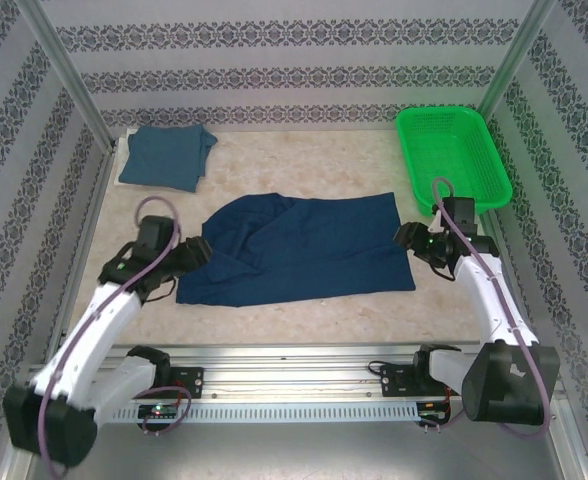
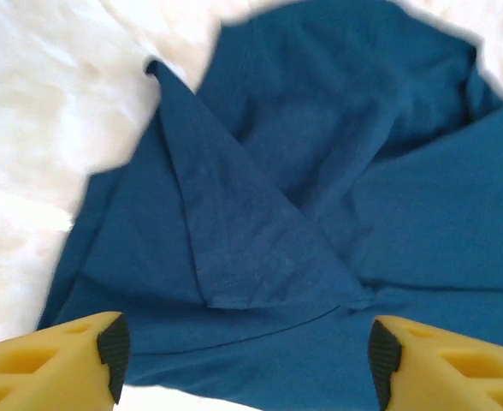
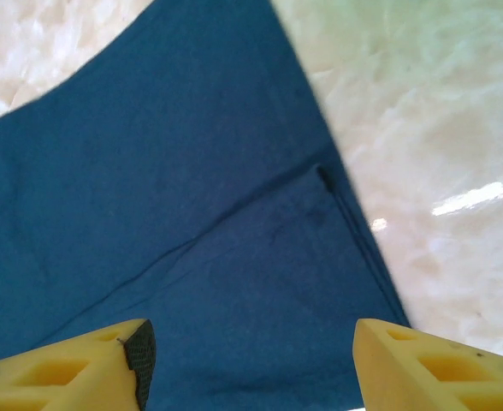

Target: Fold and stack the t-shirts

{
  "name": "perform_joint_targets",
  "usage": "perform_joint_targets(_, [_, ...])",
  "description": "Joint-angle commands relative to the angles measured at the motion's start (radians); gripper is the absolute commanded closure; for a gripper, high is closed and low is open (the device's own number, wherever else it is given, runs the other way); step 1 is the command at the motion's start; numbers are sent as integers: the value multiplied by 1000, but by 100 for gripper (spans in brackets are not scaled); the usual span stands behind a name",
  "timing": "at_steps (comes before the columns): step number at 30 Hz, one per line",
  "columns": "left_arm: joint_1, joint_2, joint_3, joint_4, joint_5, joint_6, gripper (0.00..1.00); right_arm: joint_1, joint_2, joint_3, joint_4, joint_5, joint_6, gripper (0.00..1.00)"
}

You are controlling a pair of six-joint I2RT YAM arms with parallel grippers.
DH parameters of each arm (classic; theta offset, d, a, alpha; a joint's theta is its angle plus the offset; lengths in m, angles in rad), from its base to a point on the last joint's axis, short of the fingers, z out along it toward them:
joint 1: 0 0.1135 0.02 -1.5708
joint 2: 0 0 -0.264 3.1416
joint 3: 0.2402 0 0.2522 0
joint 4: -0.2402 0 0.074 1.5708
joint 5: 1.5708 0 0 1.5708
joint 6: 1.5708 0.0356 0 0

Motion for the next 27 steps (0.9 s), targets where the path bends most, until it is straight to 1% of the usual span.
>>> perform_joint_targets(1, [-48, 158, 10, 103, 73, 45, 38, 17, 16, 0, 1, -18, -27, 37])
perform_joint_targets(3, [-83, 253, 32, 149, 82, 41, 45, 21, 14, -9, 7, -20, -34, 37])
perform_joint_targets(5, [-92, 339, 51, 175, 103, 42, 51, 25, 9, -17, 15, -26, -37, 37])
perform_joint_targets(8, [-112, 430, 62, 198, 128, 30, 55, 29, 9, -20, 14, -28, -46, 37])
perform_joint_targets(10, [-116, 461, 43, 193, 104, 20, 54, 30, 8, -19, 9, -19, -50, 37])
perform_joint_targets(11, [-116, 462, 25, 197, 80, 15, 52, 30, 6, -21, 11, -23, -52, 37])
perform_joint_targets(13, [-112, 456, -22, 236, 53, -6, 50, 31, 1, -25, 17, -36, -55, 37])
perform_joint_targets(18, [-108, 444, -58, 290, 52, -61, 43, 33, -6, -18, 12, -37, -63, 37])
perform_joint_targets(23, [-71, 422, -86, 276, 21, -78, 38, 33, -17, -18, 3, -40, -70, 37])
perform_joint_targets(27, [-46, 369, -111, 267, 12, -88, 34, 34, -16, -20, 7, -41, -71, 37])
